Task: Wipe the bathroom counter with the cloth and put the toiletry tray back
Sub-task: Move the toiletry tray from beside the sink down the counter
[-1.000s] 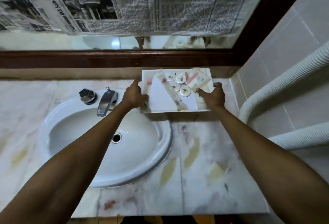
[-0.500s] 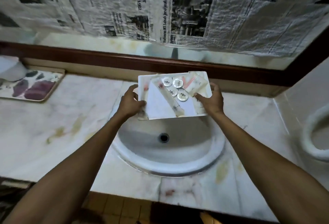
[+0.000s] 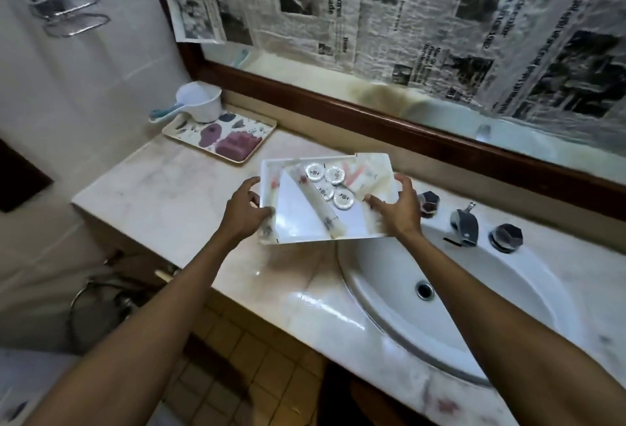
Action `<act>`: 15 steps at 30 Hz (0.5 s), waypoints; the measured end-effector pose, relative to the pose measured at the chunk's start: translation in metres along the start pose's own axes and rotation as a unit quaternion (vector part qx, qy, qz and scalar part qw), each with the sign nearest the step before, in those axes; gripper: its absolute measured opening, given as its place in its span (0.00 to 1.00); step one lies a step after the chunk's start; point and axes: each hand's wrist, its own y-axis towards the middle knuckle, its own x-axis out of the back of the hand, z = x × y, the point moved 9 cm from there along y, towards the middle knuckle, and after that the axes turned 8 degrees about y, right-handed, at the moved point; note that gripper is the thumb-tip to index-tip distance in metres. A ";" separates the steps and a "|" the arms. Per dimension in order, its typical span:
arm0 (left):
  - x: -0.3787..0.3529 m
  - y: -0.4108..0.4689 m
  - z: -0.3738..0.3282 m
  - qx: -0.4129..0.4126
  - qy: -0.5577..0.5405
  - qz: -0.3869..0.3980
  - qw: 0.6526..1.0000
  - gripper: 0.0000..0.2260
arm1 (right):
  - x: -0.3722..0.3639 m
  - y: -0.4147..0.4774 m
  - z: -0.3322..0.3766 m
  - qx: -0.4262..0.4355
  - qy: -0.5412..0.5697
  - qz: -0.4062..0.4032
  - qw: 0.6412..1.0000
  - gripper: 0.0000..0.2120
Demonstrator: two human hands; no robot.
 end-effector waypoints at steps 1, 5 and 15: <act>0.014 0.001 0.013 0.009 -0.004 -0.006 1.000 0.33 | -0.020 0.002 0.010 0.007 -0.003 0.017 1.000 0.38; 0.064 0.011 0.073 0.065 -0.021 -0.039 0.997 0.33 | -0.105 0.016 0.038 0.025 -0.011 0.076 0.997 0.37; 0.156 0.041 0.197 0.186 0.014 -0.103 0.977 0.33 | -0.303 0.040 0.070 0.042 -0.008 0.202 0.978 0.36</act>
